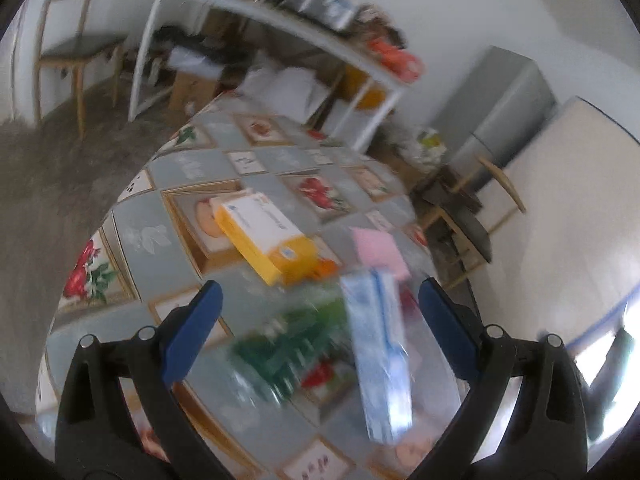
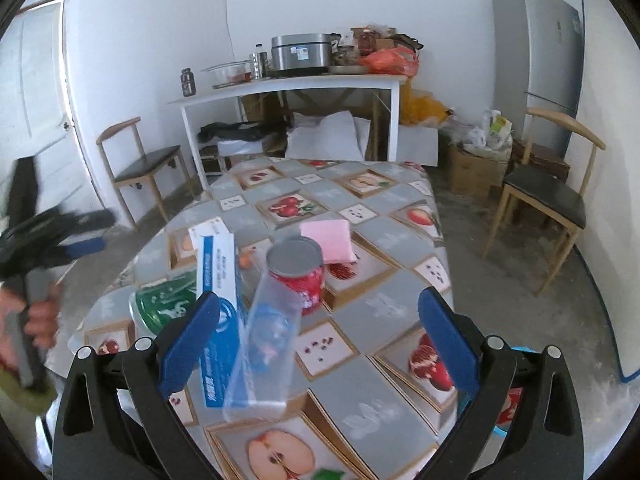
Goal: Collect trash
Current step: 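Move both open grippers back toward the table, then close the left gripper on the white medicine box while the right gripper closes on the pink sponge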
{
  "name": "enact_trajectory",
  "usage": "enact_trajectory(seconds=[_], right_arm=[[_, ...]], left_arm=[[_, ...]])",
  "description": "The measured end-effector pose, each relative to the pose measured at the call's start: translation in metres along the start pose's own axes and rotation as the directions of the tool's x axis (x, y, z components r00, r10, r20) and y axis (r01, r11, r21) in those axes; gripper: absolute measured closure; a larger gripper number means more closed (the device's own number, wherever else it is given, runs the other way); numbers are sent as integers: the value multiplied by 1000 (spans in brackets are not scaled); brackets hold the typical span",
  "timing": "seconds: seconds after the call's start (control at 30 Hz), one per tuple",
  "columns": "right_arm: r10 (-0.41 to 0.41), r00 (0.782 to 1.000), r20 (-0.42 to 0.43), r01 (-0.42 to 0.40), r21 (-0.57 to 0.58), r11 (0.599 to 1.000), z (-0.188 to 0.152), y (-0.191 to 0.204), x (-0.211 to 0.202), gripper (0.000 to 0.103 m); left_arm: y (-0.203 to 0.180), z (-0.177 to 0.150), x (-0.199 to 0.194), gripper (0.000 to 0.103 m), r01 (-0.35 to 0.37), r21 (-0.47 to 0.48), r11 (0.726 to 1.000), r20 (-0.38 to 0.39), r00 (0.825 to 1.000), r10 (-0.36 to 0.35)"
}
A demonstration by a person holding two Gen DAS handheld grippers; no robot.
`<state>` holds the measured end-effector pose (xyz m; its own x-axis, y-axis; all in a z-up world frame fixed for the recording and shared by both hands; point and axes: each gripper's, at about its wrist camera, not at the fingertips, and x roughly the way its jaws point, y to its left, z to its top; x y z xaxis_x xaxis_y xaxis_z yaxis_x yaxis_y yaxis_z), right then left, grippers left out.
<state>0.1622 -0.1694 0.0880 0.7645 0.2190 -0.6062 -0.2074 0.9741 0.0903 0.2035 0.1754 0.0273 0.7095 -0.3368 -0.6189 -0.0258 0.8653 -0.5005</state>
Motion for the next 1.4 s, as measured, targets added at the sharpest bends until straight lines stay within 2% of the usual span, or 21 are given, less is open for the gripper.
enact_trajectory(seconds=[0.07,0.17,0.27,0.33,0.43,0.53,0.7,0.83,1.0,1.1,1.2,1.3,1.33,1.37,1.4], right_arm=[[-3,1000,-2,3,0,1000,1,1,2,7],[-15,1000,-1,15,7,1000,5,-1,7,7],[-36,999,-1,36,20,999,13,-10,14,7],[-51,999,-1,51,47,998,19,-19,18,7],[-53,999,-3,53,83,995,24,-30,24,7],[-63,998,-8,63,85,994,28,-38,33,7],[-72,997,-16,72,70,995,41,-48,55,7],[-39,999,-30,41,78,996,57,-59,81,7],[87,989,-118,-75,109,991,79,-71,128,7],[202,954,-221,-174,139,975,92,-74,170,7],[290,892,-348,-237,188,953,104,-75,219,7],[300,822,-483,-230,201,952,108,-67,267,7],[296,797,-527,-226,195,954,108,-63,283,7],[283,782,-556,-214,188,959,107,-61,293,7],[266,755,-600,-201,175,964,105,-56,310,7]], left_arm=[[16,25,28,8,-30,-58,998,-59,998,26],[34,52,82,8,-102,-120,988,-176,981,80],[40,65,131,8,-169,-141,976,-280,952,124],[42,70,159,8,-234,-149,961,-337,926,173],[43,74,191,8,-313,-124,942,-406,882,240],[40,73,210,8,-378,-63,924,-434,844,315],[36,69,231,8,-423,27,906,-455,802,388],[33,68,240,9,-431,82,898,-444,791,420],[28,72,245,9,-388,156,908,-416,808,417],[25,74,246,12,-367,198,909,-396,818,417],[24,78,250,14,-344,234,909,-385,826,411],[23,82,253,18,-325,260,909,-380,831,406],[24,83,253,19,-317,267,910,-382,832,402],[24,84,254,20,-312,268,912,-383,833,398],[25,86,253,22,-306,267,914,-385,835,392]])
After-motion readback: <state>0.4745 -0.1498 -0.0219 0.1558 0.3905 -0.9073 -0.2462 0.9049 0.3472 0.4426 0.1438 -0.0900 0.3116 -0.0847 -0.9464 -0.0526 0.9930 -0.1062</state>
